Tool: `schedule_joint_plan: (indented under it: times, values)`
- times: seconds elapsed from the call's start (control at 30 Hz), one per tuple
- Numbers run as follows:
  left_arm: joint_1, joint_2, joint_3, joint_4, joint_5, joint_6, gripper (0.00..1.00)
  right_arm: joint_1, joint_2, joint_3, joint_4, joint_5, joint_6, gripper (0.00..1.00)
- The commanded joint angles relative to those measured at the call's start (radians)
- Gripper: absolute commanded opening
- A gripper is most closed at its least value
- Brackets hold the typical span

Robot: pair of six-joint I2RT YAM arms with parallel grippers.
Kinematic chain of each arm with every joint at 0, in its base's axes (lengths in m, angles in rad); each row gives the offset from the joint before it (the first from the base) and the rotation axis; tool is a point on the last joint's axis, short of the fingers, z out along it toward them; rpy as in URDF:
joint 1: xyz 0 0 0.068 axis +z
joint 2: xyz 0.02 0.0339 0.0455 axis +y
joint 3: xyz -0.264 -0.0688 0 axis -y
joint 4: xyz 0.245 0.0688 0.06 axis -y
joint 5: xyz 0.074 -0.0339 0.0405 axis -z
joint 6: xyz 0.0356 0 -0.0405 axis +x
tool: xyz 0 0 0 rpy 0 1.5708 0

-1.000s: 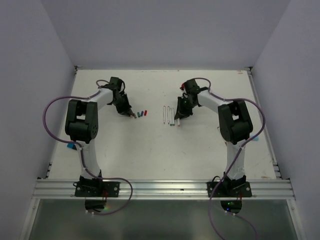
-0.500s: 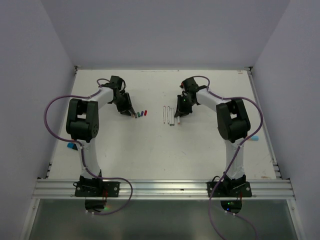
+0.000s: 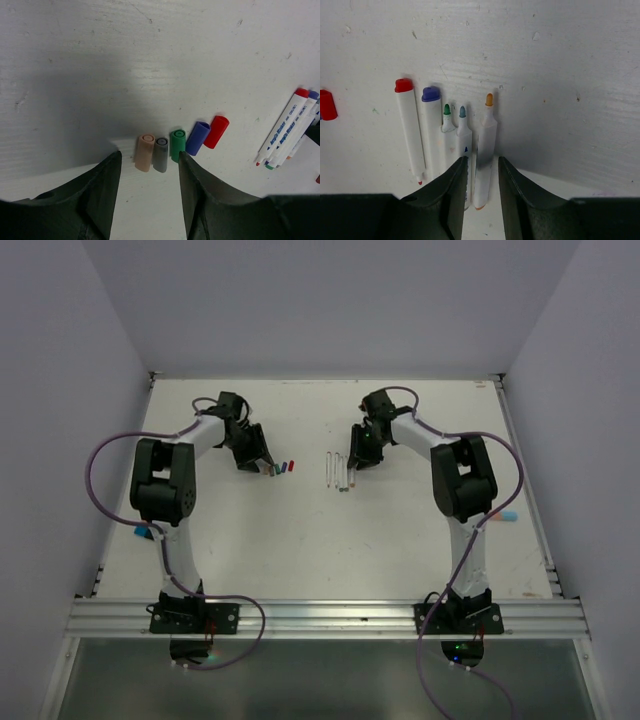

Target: Open the pen caps

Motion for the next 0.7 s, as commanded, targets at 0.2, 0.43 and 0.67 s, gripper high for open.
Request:
schedule_joint_plan:
  times: [0.2,0.43,0.67]
  values:
    - [0.02,-0.084,-0.07,-0.016,-0.061,0.056,0.56,-0.006,-0.065,0.045,-0.064,0.092,0.006,0.42]
    - [0.022,-0.269,-0.165,0.076,-0.097,0.03,0.59,-0.1,-0.286,-0.007,-0.25,0.18,0.0,0.49]
    - [0.014,-0.265,-0.205,0.147,0.018,-0.025,0.59,-0.21,-0.476,-0.237,-0.319,0.316,-0.048,0.5]
